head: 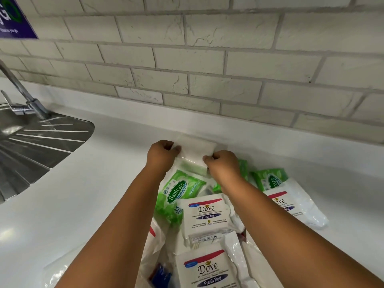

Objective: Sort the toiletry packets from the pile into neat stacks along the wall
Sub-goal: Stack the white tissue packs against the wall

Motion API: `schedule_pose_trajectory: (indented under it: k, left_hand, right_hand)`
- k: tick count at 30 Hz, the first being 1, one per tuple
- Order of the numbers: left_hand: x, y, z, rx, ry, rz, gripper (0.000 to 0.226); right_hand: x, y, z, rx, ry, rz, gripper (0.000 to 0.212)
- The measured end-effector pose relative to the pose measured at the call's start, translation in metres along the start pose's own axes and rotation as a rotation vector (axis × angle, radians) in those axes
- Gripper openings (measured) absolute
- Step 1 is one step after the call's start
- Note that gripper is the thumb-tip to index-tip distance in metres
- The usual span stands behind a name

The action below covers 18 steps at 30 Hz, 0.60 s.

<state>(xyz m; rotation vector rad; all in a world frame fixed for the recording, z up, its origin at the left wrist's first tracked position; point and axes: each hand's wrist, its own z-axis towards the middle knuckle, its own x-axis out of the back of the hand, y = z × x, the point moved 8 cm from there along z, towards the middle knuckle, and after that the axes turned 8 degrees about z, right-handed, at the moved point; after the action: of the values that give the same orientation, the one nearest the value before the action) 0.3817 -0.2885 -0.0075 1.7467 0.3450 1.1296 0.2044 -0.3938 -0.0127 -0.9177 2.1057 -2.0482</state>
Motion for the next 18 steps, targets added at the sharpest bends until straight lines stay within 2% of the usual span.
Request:
schedule_pose_trajectory:
  k: [4, 7, 9, 13, 18]
  left_hand:
    - [0.003, 0.021, -0.018, -0.058, 0.025, -0.068, 0.023]
    - [-0.003, 0.035, -0.038, -0.081, 0.024, -0.134, 0.031]
    - [-0.01, 0.043, -0.053, -0.096, 0.017, -0.171, 0.034]
    - [-0.035, 0.062, -0.089, -0.118, 0.0, -0.249, 0.026]
    - [-0.081, 0.093, -0.131, -0.144, -0.055, -0.293, 0.021]
  right_hand:
    - [0.029, -0.016, -0.014, 0.128, 0.078, -0.061, 0.028]
    - [0.059, -0.02, -0.033, 0.194, 0.17, 0.063, 0.01]
    - [0.08, -0.019, -0.048, 0.216, 0.225, 0.167, 0.013]
    - [0.126, -0.01, -0.075, 0.232, 0.284, 0.321, 0.017]
    - [0.189, 0.013, -0.095, 0.219, 0.36, 0.382, 0.023]
